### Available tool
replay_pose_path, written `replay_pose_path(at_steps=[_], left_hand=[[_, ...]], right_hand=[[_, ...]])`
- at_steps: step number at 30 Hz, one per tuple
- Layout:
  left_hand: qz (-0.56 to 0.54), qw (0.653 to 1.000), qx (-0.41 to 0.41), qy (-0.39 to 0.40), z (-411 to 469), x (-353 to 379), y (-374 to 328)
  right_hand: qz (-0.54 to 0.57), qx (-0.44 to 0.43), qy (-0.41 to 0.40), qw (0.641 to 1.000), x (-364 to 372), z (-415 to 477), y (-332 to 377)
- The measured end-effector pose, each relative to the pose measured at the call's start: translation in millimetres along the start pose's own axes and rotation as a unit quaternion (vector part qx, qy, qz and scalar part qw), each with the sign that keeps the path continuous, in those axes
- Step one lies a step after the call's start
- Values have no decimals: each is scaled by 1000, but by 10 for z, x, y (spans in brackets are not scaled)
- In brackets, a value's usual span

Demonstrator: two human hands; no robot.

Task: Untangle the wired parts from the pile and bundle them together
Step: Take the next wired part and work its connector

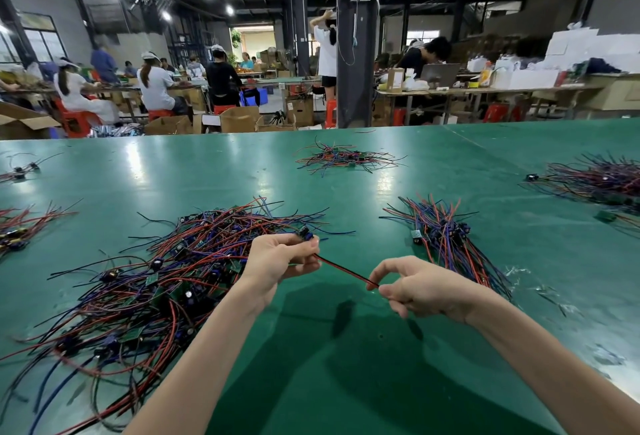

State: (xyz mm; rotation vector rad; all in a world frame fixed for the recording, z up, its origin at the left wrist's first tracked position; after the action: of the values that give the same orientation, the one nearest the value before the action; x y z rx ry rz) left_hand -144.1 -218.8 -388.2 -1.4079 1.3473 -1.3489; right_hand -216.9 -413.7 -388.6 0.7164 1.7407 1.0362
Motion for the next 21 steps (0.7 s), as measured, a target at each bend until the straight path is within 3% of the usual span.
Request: replay_pose_path(at_steps=[6,10,12,15,18,21], left_hand=[[-16,1000,5,9,-7,64,83],[-29,997,-37,54,-57,221,210],[-29,995,-54,83,-102,323,265],[0,992,-62,114,-176,472,347],[23,992,-55,113,-201,534,397],[8,993,-46,106,-186,528,403]], right_hand=[[-5,-59,169,984,178,-68,50],[20,-38,246,968,168,-131,28],[15,-26,232,972,136,-117,13],[50,-46,132,989,110,-4,40],[95,-62,17,993,100,91,26],[125,-56,-23,990,144,110,0]])
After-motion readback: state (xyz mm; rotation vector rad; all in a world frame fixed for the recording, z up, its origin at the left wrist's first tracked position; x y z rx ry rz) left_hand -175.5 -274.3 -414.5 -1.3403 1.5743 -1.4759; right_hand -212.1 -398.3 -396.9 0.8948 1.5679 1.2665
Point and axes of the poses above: each hand's wrist, its own z-axis towards the middle knuckle, its own x-axis out of the palm, y = z × x, the point moved 6 cm from there along z, towards the middle knuckle, and after that the axes turned 7 degrees about -x, right-handed, at the moved point
